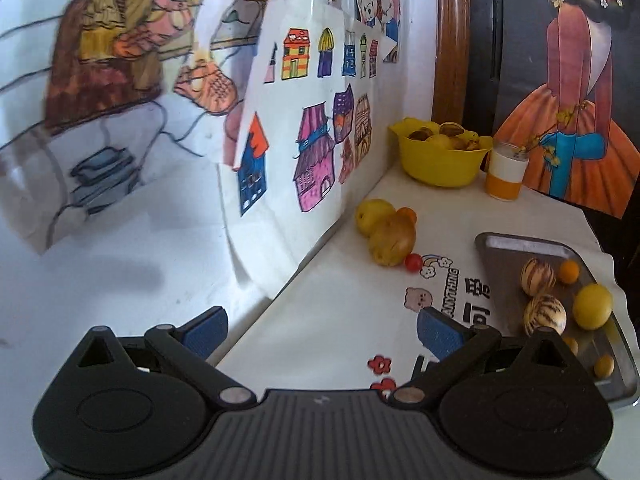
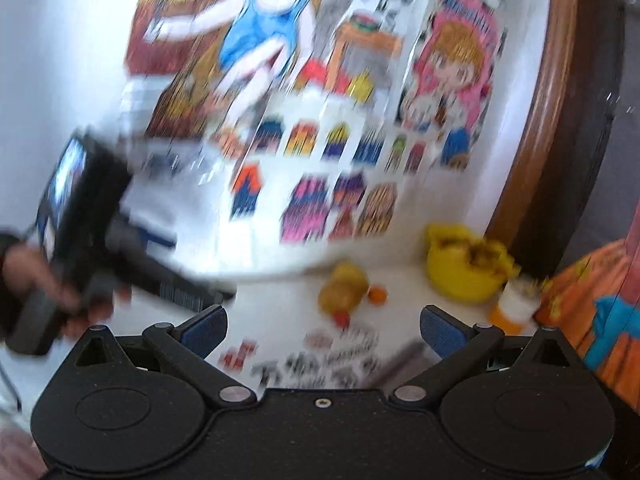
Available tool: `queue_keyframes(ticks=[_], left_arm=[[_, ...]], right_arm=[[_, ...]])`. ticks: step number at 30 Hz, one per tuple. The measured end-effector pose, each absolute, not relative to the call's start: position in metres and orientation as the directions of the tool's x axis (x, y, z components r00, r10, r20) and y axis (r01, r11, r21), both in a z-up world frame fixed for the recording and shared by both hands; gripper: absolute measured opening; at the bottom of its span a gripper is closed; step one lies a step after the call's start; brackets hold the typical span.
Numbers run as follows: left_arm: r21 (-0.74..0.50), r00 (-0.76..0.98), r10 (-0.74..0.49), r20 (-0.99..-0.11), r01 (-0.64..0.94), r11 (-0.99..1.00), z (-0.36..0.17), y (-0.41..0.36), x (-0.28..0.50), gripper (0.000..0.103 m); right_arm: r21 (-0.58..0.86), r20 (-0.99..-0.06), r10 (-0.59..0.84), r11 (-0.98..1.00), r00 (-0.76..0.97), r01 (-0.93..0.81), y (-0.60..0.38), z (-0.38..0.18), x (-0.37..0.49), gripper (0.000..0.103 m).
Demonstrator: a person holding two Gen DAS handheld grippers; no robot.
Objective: Organize fruits
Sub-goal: 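Withdraw both open tools from the tray toward the potato and tomato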
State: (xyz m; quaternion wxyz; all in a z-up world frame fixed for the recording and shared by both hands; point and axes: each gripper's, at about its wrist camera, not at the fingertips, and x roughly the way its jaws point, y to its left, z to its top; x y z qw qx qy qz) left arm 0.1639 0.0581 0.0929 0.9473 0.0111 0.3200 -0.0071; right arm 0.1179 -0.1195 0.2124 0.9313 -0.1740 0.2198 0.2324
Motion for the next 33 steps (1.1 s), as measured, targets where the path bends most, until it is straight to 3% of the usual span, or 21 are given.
queue_keyframes(ticks=[4, 10, 17, 25, 31, 33], left_arm=[[0.024, 0.782, 0.002, -0.623, 0.017, 1.000, 0.077, 0.054, 0.180, 0.103], [-0.009, 0.763, -0.020, -0.646, 0.018, 1.000, 0.058, 0.055, 0.203, 0.103], [-0.036, 0.752, -0.042, -0.658, 0.024, 0.999, 0.045, 0.053, 0.230, 0.103], [-0.119, 0.769, -0.103, -0.631, 0.035, 0.992, 0.048, 0.038, 0.272, 0.103], [-0.118, 0.774, -0.149, -0.615, 0.097, 0.988, 0.045, 0.026, 0.302, 0.102], [-0.133, 0.762, -0.169, -0.625, 0.110, 0.985, 0.043, 0.024, 0.312, 0.102]], right_arm=[[-0.187, -0.449, 0.379, 0.846, 0.809, -0.500, -0.118, 0.226, 0.144, 0.102], [-0.271, -0.436, 0.286, 0.863, 0.853, -0.427, -0.117, 0.215, 0.180, 0.102], [-0.294, -0.522, 0.248, 0.846, 0.816, -0.446, -0.130, 0.184, 0.224, 0.102], [-0.268, -0.662, 0.293, 0.766, 0.690, -0.584, -0.135, 0.113, 0.267, 0.102], [-0.194, -0.727, 0.340, 0.732, 0.597, -0.654, -0.125, 0.083, 0.312, 0.093], [-0.155, -0.741, 0.370, 0.718, 0.561, -0.679, -0.122, 0.076, 0.326, 0.084]])
